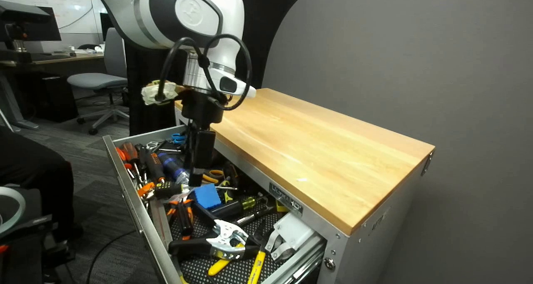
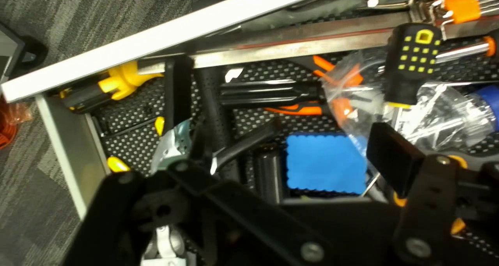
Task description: Take the black screw driver from the top of the cabinet and put in the open drawer the close the drawer
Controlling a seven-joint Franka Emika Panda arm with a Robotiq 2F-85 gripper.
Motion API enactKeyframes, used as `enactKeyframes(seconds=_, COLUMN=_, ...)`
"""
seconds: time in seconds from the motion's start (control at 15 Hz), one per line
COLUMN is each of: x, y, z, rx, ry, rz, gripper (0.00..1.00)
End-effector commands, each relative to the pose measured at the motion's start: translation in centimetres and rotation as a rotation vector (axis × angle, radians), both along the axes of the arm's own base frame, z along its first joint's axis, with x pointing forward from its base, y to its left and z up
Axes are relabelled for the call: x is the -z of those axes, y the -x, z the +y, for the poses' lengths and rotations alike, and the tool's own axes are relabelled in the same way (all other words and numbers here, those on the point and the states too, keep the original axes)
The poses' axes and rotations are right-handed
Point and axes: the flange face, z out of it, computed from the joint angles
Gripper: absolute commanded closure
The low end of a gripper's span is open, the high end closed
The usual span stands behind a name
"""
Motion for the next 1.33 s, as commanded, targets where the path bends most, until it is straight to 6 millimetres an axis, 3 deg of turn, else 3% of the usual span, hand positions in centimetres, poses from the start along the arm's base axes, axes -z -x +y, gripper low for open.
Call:
enactKeyframes(seconds=0.0, x=-1.6, y=0.5, z=-4.3, rx=0.011, ry=0.02, rz=0.013, gripper=0.0)
enactKeyframes(seconds=0.67, x=3.3, y=4.7, z=-16.5, rx=0.146, ry=0.006, rz=0.24, gripper=0.0)
enactKeyframes(seconds=0.93, x=5.7, y=5.7, z=-19.0, rx=0.213, ry=0.027, rz=0.293, gripper=0.0)
enactKeyframes(seconds=1.27, x=7.5, y=6.7, z=-20.4, rx=0.265, ry=0.076, rz=0.403, gripper=0.0)
